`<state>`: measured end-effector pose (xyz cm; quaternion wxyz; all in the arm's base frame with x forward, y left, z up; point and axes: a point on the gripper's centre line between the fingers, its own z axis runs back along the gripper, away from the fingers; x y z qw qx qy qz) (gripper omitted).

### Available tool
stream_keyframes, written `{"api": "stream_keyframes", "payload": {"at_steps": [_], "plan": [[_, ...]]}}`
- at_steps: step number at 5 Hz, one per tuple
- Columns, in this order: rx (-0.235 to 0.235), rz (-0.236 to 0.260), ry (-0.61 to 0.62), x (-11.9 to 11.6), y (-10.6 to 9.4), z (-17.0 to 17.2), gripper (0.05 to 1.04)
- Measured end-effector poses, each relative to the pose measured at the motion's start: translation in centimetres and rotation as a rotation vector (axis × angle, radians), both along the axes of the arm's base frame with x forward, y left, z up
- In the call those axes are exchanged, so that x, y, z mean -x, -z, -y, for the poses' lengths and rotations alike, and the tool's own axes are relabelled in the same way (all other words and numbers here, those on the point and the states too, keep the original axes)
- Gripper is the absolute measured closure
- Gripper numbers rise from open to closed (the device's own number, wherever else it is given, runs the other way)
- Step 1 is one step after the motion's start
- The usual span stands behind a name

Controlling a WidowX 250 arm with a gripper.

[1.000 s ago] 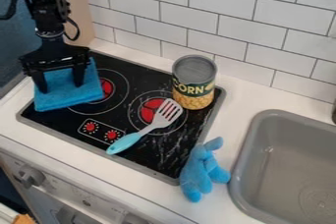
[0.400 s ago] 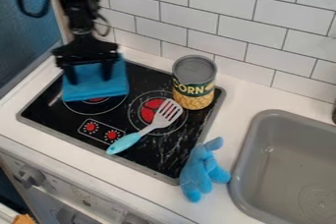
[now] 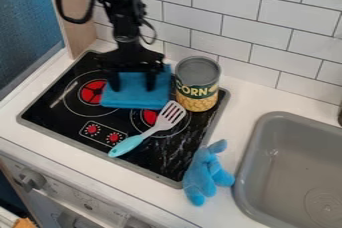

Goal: Put the blue cloth on the right burner

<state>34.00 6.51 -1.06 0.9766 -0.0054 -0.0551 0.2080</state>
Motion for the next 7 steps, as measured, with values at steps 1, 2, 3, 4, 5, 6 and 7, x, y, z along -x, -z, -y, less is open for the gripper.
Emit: {"api": "stream_keyframes", "payload": {"at_steps": [1,2,3,4,5,6,7], "plan": [[0.005,0.000,0.059,0.5,0.0,1.3,0.084],[0.006,-0.006,0.062,0.6,-0.1,1.4,0.084],[0.010,-0.004,0.061,0.7,-0.5,1.4,0.084],[-0.006,0.040,0.056,0.6,-2.5,1.3,0.083],[-0.024,0.071,0.062,1.0,-5.0,1.1,0.083],[-0.048,0.125,0.071,1.4,-7.7,1.0,0.083],[-0.058,0.114,0.121,2.0,-9.3,1.1,0.083]]}}
